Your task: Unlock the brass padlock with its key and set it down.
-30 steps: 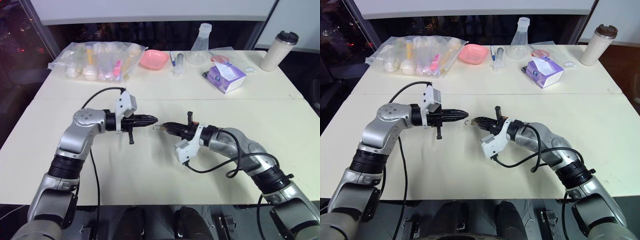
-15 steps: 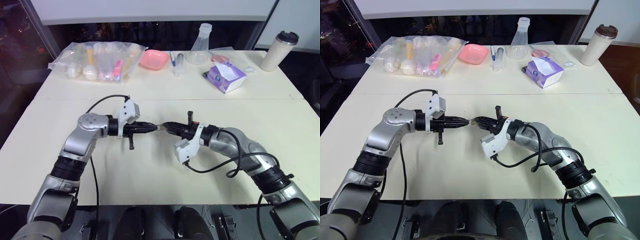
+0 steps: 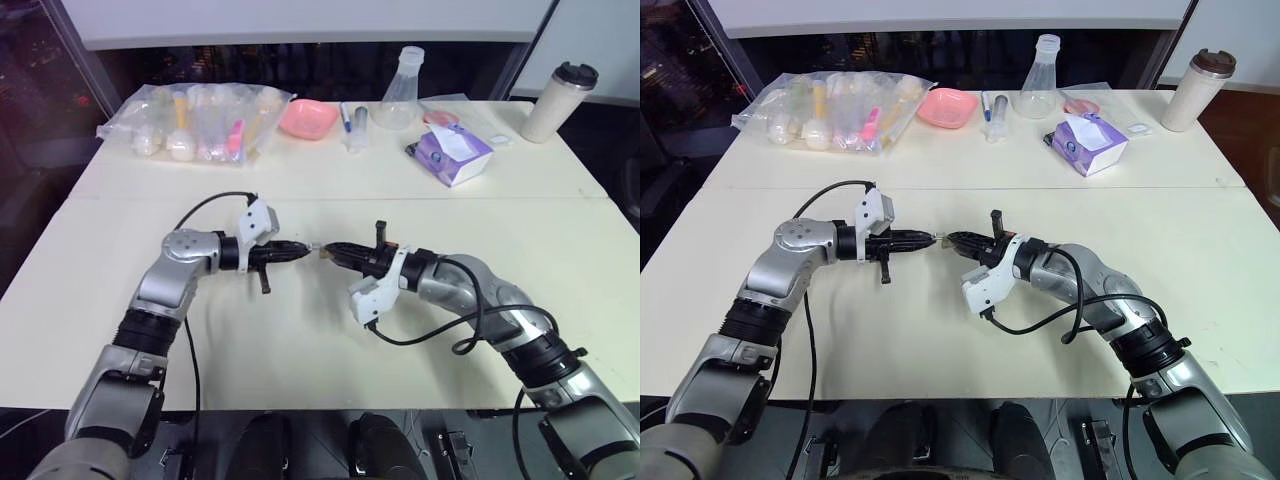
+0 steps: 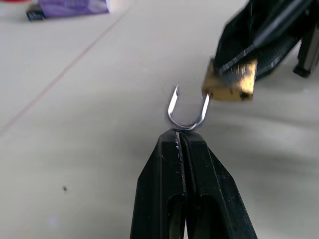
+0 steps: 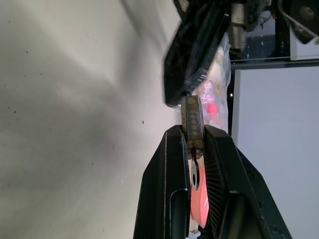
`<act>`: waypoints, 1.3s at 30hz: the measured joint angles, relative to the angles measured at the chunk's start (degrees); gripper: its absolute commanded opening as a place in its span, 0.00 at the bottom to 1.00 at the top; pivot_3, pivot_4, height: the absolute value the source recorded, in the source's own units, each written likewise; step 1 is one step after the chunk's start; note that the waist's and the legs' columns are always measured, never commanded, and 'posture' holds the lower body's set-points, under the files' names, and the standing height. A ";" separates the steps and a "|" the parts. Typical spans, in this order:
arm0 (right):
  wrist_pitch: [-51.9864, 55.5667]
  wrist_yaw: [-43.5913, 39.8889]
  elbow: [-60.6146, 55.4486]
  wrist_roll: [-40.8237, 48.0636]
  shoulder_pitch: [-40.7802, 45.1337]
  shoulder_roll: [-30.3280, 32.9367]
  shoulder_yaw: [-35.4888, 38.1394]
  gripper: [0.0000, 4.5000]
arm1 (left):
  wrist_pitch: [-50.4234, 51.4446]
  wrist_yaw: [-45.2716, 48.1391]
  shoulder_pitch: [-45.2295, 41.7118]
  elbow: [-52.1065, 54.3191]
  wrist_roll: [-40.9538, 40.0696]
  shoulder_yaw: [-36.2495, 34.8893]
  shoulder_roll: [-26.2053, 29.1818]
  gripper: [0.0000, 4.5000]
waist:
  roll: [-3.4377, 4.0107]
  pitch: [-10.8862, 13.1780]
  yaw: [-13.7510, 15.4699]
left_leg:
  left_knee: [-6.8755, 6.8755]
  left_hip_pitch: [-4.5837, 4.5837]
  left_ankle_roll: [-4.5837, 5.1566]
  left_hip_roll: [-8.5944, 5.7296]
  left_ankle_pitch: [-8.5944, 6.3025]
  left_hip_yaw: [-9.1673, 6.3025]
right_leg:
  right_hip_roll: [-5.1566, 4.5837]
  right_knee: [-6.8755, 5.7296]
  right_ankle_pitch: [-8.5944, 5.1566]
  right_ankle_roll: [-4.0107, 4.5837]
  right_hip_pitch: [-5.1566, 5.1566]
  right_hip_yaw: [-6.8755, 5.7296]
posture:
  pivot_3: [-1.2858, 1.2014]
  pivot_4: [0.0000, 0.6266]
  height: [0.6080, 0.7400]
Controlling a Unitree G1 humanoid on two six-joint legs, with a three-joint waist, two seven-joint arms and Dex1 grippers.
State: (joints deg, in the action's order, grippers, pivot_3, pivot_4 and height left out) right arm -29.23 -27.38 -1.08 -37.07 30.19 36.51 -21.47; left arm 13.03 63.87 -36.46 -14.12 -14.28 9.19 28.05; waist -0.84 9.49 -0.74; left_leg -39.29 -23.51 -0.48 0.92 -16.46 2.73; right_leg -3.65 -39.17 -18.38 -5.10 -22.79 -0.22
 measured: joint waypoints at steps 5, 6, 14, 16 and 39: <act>0.20 -0.25 -0.01 0.20 -0.01 -0.08 -0.01 0.00 | 0.23 0.47 0.31 0.32 -0.16 -0.78 0.90 0.01 | 0.00 0.00 -0.06 | 0.01 0.00 0.00 0.01 0.00 0.00 | 0.01 -0.01 0.00 0.00 -0.01 0.00 | 0.52 0.24 0.81; 0.24 -0.36 -0.01 0.22 -0.02 -0.08 -0.01 0.00 | 0.28 0.69 0.50 0.39 -0.15 -0.97 1.33 0.01 | 0.00 0.00 -0.08 | 0.01 0.00 0.00 0.01 0.00 0.00 | 0.01 -0.01 0.00 0.00 -0.01 0.00 | 0.52 0.24 0.81; 0.71 -0.49 1.75 0.19 -0.09 -1.44 -0.07 0.00 | 0.57 0.94 4.21 2.21 0.14 -1.38 5.76 0.01 | 0.00 0.00 0.07 | 0.01 0.00 0.01 0.00 0.00 -0.01 | -0.02 -0.01 0.00 0.00 0.01 0.00 | 0.52 0.24 0.81; 0.54 0.37 4.02 -0.27 0.16 -1.89 -0.23 0.00 | 0.91 0.59 4.96 3.18 0.11 -1.67 6.35 0.01 | 0.00 0.00 0.09 | 0.00 0.00 0.01 -0.01 0.00 0.00 | -0.02 0.00 0.00 0.00 0.02 0.00 | 0.52 0.24 0.81; -1.57 -0.20 14.67 0.14 3.61 -1.21 -3.84 0.99 | 12.95 -6.23 16.78 24.57 -5.14 -4.50 8.06 0.00 | 0.00 0.00 -0.03 | 0.06 0.05 0.11 0.02 -0.06 -0.01 | -0.04 -0.02 0.00 0.01 0.03 0.05 | 0.52 0.24 0.81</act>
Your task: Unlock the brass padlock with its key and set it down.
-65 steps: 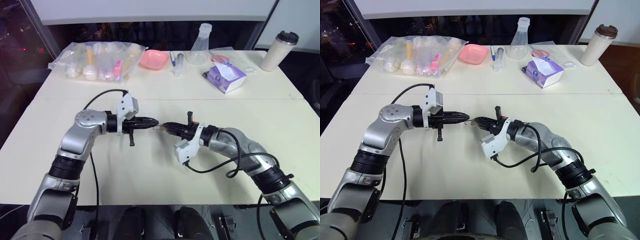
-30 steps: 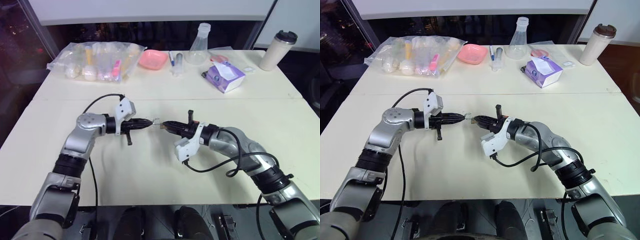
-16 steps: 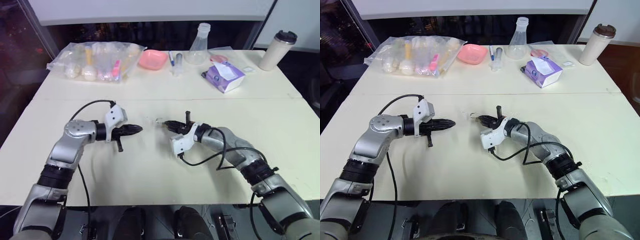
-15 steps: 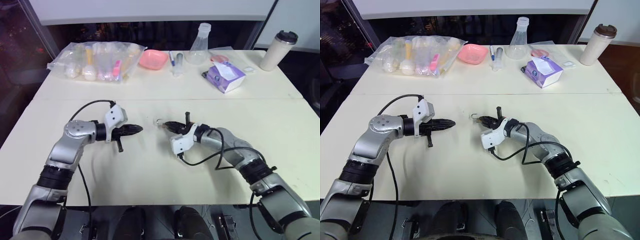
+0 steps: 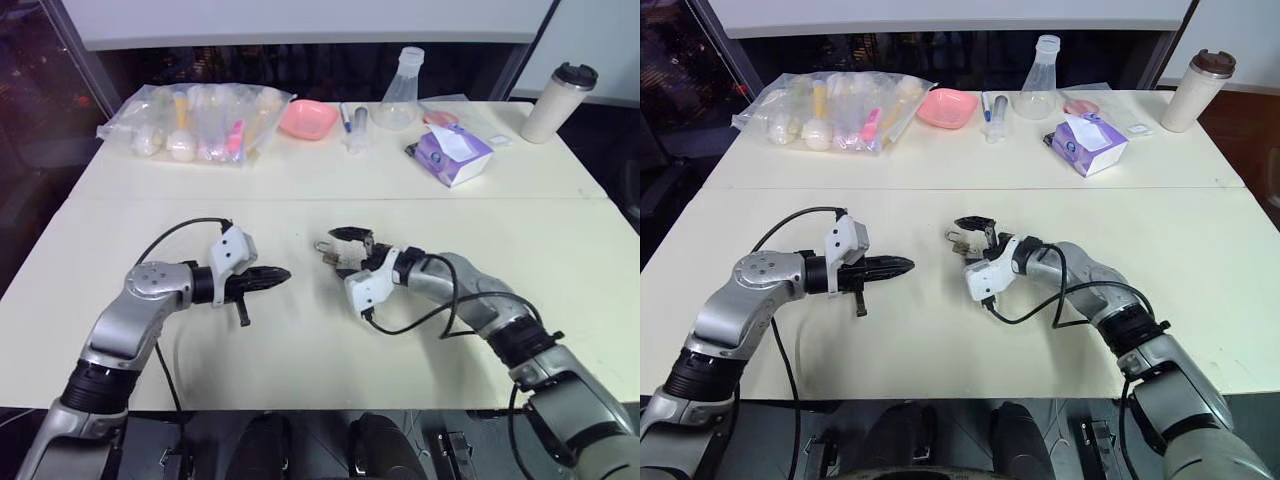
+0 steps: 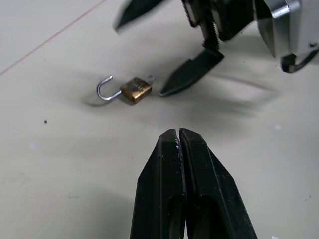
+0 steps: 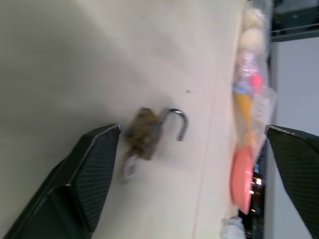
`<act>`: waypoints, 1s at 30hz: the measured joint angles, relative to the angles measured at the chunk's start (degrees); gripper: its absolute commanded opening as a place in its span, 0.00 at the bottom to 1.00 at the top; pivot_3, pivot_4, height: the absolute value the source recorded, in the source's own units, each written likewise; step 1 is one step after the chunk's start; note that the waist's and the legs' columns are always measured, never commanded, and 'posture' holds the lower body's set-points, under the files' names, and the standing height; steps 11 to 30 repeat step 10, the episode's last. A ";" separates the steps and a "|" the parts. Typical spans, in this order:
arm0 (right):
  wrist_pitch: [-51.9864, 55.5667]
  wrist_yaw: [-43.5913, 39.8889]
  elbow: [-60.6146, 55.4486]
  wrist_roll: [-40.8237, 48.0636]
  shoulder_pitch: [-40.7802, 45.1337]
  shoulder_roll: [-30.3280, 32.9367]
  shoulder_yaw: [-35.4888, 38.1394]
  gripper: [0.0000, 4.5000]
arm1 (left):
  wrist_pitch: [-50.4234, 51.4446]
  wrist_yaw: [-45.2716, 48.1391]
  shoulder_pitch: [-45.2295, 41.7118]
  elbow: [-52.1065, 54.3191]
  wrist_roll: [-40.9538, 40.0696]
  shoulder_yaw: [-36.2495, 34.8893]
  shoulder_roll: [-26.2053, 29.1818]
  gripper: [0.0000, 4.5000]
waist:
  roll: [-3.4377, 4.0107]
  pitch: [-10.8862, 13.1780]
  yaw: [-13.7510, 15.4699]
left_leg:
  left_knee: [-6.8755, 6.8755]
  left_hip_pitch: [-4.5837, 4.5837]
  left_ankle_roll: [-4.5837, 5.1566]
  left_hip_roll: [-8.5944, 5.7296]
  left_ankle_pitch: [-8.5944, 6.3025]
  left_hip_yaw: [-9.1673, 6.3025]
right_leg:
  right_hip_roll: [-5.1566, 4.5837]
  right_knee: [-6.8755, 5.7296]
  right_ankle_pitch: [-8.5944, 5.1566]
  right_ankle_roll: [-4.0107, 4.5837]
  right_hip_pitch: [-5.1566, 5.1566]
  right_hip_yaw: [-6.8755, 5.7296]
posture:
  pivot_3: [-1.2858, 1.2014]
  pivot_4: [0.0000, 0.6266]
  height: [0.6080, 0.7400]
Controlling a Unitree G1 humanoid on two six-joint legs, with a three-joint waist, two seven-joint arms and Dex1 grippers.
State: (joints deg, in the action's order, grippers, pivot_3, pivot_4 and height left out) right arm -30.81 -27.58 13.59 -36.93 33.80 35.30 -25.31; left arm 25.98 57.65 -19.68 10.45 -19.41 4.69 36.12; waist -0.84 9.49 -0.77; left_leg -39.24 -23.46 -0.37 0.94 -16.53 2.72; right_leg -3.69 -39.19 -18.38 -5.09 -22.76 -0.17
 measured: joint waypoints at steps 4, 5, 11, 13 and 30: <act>7.73 -11.29 -9.34 10.34 -4.74 4.20 3.39 0.99 | -0.08 -0.53 0.23 0.69 0.07 -0.17 1.05 0.00 | 0.00 0.00 0.13 | 0.01 -0.01 0.12 0.00 -0.07 -0.03 | -0.02 0.01 0.00 0.00 0.02 -0.01 | 0.52 0.24 0.81; 12.10 -14.59 -12.06 14.36 -6.23 4.80 5.29 0.99 | -0.21 -0.64 0.43 0.68 0.18 -0.52 1.52 0.00 | 0.00 0.00 0.08 | 0.01 0.00 0.18 0.01 -0.10 -0.03 | -0.02 0.02 0.00 0.00 0.03 -0.01 | 0.52 0.24 0.81; 38.63 -26.72 -26.18 32.51 -10.63 6.05 12.89 0.99 | -0.55 -0.85 0.89 0.93 0.20 -1.06 1.98 0.00 | 0.01 0.00 0.07 | 0.02 0.04 0.25 0.04 -0.15 -0.08 | -0.03 0.03 0.00 0.01 0.08 -0.04 | 0.52 0.24 0.81; 38.63 -26.72 -26.18 32.51 -10.63 6.05 12.89 0.99 | -0.55 -0.85 0.89 0.93 0.20 -1.06 1.98 0.00 | 0.01 0.00 0.07 | 0.02 0.04 0.25 0.04 -0.15 -0.08 | -0.03 0.03 0.00 0.01 0.08 -0.04 | 0.52 0.24 0.81; 38.63 -26.72 -26.18 32.51 -10.63 6.05 12.89 0.99 | -0.55 -0.85 0.89 0.93 0.20 -1.06 1.98 0.00 | 0.01 0.00 0.07 | 0.02 0.04 0.25 0.04 -0.15 -0.08 | -0.03 0.03 0.00 0.01 0.08 -0.04 | 0.52 0.24 0.81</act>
